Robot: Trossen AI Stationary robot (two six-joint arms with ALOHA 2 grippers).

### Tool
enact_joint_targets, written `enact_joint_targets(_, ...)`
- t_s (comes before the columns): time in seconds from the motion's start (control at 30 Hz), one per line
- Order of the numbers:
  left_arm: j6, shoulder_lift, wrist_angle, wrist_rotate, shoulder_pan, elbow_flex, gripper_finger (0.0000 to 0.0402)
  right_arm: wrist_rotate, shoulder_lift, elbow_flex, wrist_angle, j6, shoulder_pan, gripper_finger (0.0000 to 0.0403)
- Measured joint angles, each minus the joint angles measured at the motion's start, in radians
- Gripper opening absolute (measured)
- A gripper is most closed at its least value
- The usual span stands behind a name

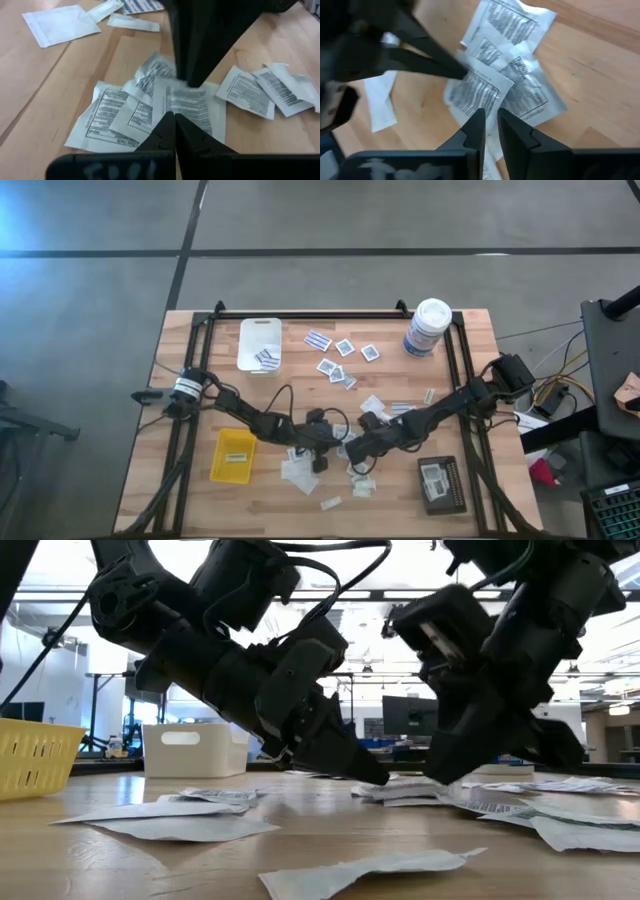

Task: Pick & Place First Aid Supplies
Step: Put the towelette pack into the black bin

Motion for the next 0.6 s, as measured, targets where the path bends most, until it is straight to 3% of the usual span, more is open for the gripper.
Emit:
enact_joint_targets(0.27,0.008,0.000,0.020,0.001,0.000,0.000,0.0000,-0.027,0.106,0.003,0.176,-0.051,-0.002,0.0011)
enact_joint_targets(0.6,0.051,-0.018,-0.013,0.003,0.000,0.000,0.0002,-0.041,0.075,0.000,0.152,-0.139,-0.001,0.0008)
